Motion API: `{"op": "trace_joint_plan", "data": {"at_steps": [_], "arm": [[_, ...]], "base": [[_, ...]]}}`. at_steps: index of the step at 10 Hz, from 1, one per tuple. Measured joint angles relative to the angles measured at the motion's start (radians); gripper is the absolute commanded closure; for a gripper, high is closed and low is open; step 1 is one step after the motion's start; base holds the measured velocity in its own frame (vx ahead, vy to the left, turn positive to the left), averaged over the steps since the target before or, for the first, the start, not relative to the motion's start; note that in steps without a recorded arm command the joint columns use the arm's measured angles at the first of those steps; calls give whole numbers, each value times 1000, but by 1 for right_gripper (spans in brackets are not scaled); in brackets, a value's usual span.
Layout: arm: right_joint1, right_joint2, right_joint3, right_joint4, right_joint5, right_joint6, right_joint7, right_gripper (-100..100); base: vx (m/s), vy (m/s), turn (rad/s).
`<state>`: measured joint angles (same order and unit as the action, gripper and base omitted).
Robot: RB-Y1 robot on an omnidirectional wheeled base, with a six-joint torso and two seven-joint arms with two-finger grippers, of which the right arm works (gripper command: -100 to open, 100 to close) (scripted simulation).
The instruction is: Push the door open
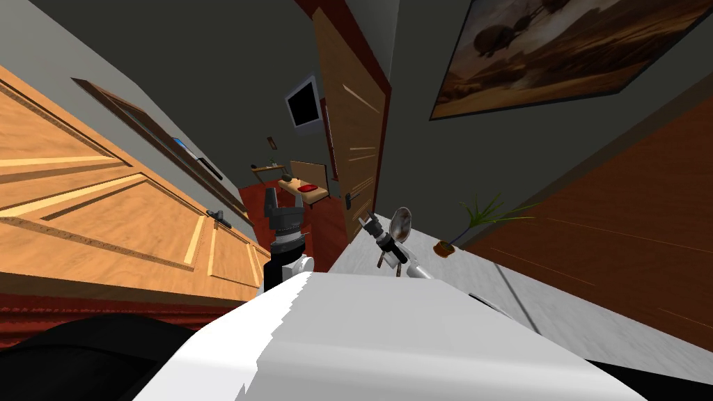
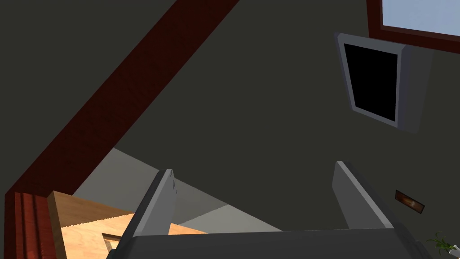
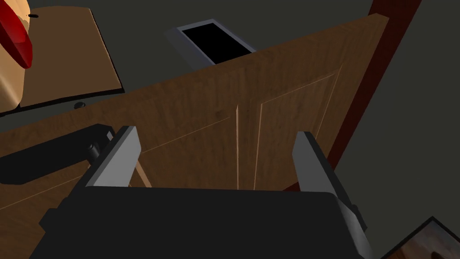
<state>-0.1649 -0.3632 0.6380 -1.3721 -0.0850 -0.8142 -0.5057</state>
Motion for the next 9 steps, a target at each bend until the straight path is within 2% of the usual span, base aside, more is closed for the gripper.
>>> {"op": "trace_joint_plan", "data": {"at_steps": [2, 4, 9], "arm": [[-29, -9, 27, 40, -3, -4, -14, -100], [-52, -27, 51, 72, -8, -8, -29, -100], [-111, -58, 114, 169, -16, -31, -62, -100]], "base": [[92, 6, 4], [97, 1, 1], [103, 9, 3]]}}
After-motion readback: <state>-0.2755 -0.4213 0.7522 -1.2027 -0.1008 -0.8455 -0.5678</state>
